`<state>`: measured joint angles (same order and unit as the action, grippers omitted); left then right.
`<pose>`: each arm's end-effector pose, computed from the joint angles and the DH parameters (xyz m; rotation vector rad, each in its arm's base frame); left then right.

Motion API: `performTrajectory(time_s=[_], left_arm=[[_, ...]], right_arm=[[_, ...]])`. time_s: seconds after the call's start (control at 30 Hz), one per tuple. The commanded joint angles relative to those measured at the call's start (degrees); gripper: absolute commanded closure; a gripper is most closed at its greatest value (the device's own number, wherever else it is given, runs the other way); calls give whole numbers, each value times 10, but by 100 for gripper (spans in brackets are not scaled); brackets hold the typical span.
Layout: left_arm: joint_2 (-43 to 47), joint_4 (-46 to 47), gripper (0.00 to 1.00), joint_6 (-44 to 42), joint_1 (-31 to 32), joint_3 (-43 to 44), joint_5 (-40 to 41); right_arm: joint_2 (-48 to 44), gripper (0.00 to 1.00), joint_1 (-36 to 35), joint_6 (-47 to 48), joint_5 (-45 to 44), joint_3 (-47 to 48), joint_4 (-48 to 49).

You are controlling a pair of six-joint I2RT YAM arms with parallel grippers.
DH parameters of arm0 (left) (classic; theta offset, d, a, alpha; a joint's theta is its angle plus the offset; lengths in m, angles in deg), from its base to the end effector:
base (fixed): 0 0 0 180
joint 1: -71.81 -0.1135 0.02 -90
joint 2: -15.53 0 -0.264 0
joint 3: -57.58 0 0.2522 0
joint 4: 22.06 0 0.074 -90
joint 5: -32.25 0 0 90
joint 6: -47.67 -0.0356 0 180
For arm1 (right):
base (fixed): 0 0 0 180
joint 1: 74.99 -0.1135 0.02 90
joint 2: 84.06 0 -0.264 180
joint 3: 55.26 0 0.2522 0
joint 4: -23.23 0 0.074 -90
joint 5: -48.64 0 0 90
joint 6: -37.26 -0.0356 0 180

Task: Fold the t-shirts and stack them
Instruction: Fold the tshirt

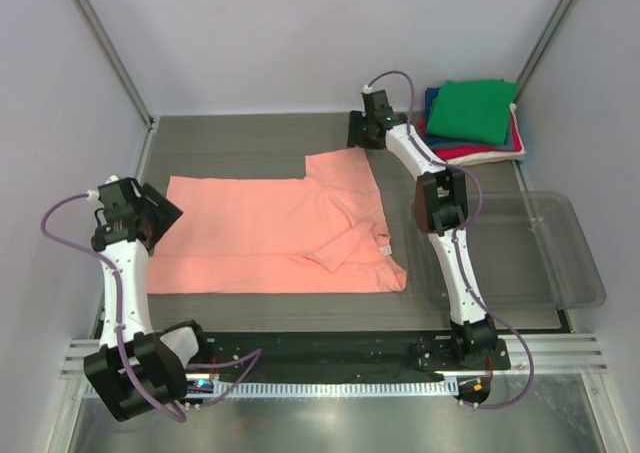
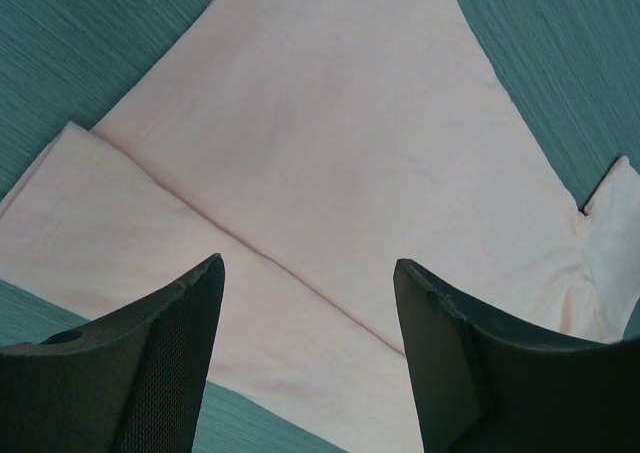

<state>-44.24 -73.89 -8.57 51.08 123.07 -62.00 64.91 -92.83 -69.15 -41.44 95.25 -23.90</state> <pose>0.2010 0.0733 0.2878 -1.0585 2.1334 -0.1967 0.5474 0.1761 0.1781 -0.0291 2.3850 0.2851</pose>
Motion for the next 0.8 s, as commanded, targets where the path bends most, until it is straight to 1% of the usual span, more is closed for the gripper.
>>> performTrajectory(time_s=[0.0,0.03,0.1,0.13,0.2,0.23,0.27,0.3,0.4,0.43,0.47,0.5,0.57,0.6,0.77], left_arm=[[-11,29,30,-14,3,7,9],[-15,29,31,-13,3,13,17],[-37,22,30,-7,3,26,56],[-52,20,30,-8,3,48,61],[-107,8,29,-5,3,75,69],[-129,5,28,-5,3,106,66],[-148,0,28,-4,3,122,73],[-192,-3,28,2,3,159,73],[-260,11,28,3,3,217,79],[-284,20,27,2,3,230,80],[-305,25,27,0,3,246,79],[-355,25,28,-9,3,284,70],[-402,17,29,-21,3,322,61],[-449,4,30,-30,3,360,65],[-535,-32,30,-56,3,470,95]], right_arm=[[14,38,-3,-6,49,3,38],[17,43,-3,-9,57,-5,42],[17,46,-3,-20,69,-17,55],[15,49,-3,-22,72,-32,65],[11,53,-3,-23,74,-44,73],[9,60,-3,-21,74,-53,78],[5,61,-2,-21,73,-55,80],[2,61,-2,-21,68,-65,81],[-11,75,4,-23,79,-89,102],[-12,84,4,-24,82,-91,110],[-13,88,6,-23,85,-92,112],[-15,92,7,-23,90,-95,114],[-19,96,9,-21,94,-100,121],[-30,99,10,-18,92,-109,127],[-79,99,13,-5,100,-150,160]])
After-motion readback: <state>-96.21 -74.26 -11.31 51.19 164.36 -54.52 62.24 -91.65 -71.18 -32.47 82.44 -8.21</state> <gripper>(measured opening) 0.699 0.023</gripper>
